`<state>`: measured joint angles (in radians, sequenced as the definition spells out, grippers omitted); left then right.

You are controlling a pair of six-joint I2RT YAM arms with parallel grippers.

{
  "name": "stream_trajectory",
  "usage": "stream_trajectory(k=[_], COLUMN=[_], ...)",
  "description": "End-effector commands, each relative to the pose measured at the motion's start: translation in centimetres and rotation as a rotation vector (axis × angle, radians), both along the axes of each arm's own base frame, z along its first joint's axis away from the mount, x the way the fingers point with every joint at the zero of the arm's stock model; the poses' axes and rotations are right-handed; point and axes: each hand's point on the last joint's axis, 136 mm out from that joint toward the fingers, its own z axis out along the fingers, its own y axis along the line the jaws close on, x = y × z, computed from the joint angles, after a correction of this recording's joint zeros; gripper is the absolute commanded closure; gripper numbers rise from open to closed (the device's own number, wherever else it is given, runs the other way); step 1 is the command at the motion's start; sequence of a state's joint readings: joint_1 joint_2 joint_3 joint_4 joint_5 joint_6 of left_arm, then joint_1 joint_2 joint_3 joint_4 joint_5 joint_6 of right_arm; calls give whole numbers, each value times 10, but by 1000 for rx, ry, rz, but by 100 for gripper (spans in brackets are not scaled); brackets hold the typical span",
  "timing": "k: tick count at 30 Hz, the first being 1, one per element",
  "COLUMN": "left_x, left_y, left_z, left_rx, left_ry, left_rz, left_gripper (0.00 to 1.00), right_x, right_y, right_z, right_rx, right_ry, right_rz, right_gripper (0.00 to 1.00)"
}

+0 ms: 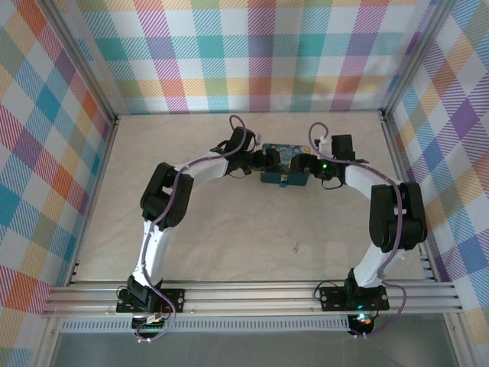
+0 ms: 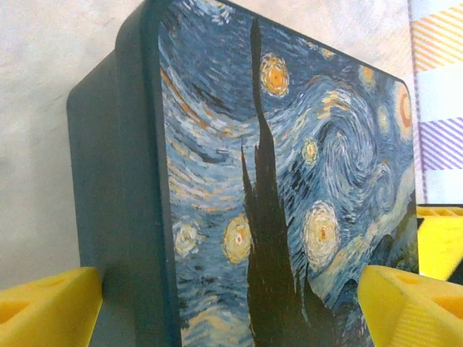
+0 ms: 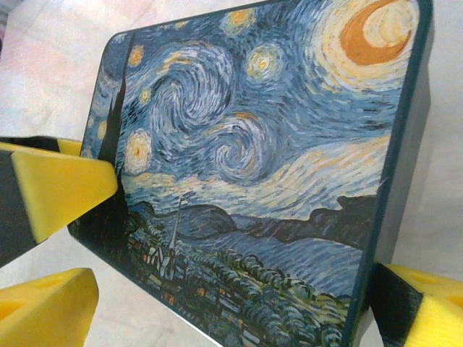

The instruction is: Unlock the padlock with the key

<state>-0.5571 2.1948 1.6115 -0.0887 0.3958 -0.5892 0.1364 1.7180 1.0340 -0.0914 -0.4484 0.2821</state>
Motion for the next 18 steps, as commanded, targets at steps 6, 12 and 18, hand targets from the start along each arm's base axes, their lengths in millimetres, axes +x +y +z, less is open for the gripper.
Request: stream_trajectory(k=[6,12,18], left_x=[-30,-39,-35], left_y=[38,70,94], left_z=[35,33,30], left_rx=[12,57,109], left_ry=[-56,-61,-58], left_rz=[7,61,127], left_gripper=[9,7,4], right_x=[-43,-73,-84], right_y=[66,95,97], right_z=[16,12,7], right_rx=[91,112,81], right_ry=[-15,9,16], right_rz=[137,208,194], right_gripper=[4,4,3])
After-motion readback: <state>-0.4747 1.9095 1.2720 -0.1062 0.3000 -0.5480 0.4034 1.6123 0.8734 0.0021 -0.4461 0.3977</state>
